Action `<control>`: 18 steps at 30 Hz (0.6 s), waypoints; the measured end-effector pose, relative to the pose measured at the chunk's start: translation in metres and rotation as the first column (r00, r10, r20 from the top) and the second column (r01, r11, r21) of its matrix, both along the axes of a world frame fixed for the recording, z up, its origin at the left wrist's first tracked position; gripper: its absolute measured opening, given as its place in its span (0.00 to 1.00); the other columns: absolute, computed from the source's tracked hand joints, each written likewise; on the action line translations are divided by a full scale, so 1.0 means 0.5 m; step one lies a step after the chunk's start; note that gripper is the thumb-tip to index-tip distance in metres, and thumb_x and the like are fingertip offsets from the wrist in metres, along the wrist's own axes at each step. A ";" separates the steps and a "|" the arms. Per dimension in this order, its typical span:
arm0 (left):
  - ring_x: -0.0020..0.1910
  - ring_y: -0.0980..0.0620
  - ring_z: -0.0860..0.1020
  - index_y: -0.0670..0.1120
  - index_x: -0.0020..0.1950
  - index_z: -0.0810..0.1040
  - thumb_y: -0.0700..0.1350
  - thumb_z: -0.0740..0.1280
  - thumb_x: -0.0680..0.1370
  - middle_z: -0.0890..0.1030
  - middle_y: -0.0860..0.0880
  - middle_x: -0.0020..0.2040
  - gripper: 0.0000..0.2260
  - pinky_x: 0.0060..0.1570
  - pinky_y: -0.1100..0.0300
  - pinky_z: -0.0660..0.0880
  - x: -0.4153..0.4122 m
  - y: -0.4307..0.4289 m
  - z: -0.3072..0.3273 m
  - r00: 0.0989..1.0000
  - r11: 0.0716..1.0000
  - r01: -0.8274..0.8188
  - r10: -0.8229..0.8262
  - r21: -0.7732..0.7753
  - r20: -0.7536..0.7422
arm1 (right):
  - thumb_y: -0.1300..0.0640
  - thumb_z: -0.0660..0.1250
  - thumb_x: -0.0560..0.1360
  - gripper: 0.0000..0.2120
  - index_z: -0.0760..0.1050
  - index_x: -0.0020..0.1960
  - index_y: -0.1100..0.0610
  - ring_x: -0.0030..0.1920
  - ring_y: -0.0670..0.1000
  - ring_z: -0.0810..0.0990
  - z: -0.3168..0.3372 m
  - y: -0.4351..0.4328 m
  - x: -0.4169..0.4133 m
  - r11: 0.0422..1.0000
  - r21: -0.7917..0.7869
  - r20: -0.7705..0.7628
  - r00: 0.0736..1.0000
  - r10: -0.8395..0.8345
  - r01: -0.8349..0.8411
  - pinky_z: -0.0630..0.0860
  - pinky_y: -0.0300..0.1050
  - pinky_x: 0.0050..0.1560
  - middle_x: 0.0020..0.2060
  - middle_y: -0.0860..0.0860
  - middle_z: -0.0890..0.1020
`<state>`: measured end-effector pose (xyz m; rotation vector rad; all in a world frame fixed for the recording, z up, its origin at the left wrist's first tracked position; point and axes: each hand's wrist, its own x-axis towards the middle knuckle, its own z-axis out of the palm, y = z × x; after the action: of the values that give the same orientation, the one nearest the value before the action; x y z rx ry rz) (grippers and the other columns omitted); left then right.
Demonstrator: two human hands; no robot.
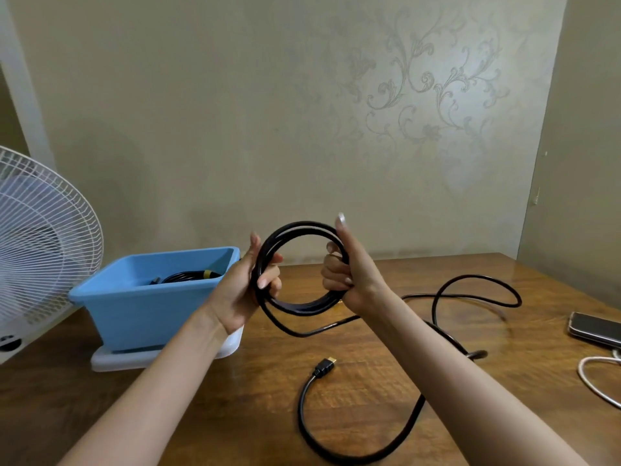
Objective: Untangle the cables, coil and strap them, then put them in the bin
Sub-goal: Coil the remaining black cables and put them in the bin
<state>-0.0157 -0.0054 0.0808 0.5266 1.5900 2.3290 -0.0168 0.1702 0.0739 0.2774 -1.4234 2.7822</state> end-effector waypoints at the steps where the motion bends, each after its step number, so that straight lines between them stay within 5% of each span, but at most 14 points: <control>1: 0.23 0.56 0.70 0.44 0.39 0.72 0.61 0.55 0.75 0.62 0.53 0.19 0.21 0.27 0.65 0.70 -0.004 -0.006 0.008 0.999 0.998 0.016 -0.018 -0.063 -0.027 | 0.39 0.64 0.74 0.22 0.65 0.33 0.54 0.17 0.43 0.56 0.000 0.003 0.005 0.996 0.083 -0.030 0.999 0.027 -0.024 0.54 0.35 0.16 0.18 0.45 0.60; 6: 0.23 0.57 0.65 0.45 0.37 0.70 0.66 0.58 0.69 0.60 0.54 0.23 0.23 0.27 0.66 0.68 -0.005 -0.010 0.014 0.985 0.977 0.096 -0.121 -0.191 -0.125 | 0.43 0.65 0.76 0.23 0.61 0.29 0.52 0.21 0.45 0.56 0.001 0.008 0.025 0.935 0.320 -0.068 0.988 -0.142 0.156 0.54 0.37 0.20 0.22 0.46 0.60; 10: 0.21 0.60 0.61 0.46 0.39 0.69 0.59 0.76 0.64 0.61 0.55 0.26 0.22 0.24 0.69 0.64 -0.003 0.010 -0.009 0.970 0.987 0.155 -0.160 -0.042 -0.184 | 0.44 0.66 0.75 0.23 0.61 0.29 0.52 0.19 0.44 0.56 0.008 0.007 0.018 0.976 0.082 0.030 0.979 -0.204 0.201 0.54 0.36 0.18 0.20 0.45 0.60; 15: 0.22 0.59 0.61 0.46 0.37 0.70 0.51 0.63 0.77 0.60 0.55 0.25 0.11 0.23 0.68 0.62 0.016 0.037 -0.030 0.985 0.977 0.000 0.037 0.211 -0.167 | 0.43 0.66 0.75 0.21 0.65 0.30 0.53 0.20 0.44 0.58 0.017 -0.009 0.020 0.950 0.033 -0.002 0.951 -0.310 0.310 0.57 0.36 0.20 0.21 0.46 0.62; 18: 0.19 0.60 0.57 0.49 0.33 0.63 0.48 0.62 0.78 0.59 0.56 0.22 0.15 0.20 0.68 0.54 0.010 0.036 -0.005 0.969 0.950 -0.145 0.193 0.276 -0.154 | 0.41 0.59 0.78 0.19 0.73 0.48 0.58 0.34 0.46 0.74 0.007 -0.020 0.040 0.930 0.207 -0.089 0.953 -0.290 0.303 0.74 0.39 0.37 0.35 0.49 0.75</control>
<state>-0.0107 0.0127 0.0783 0.7016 1.4566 2.7140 0.0033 0.1602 0.0775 0.1265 -1.6071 2.3655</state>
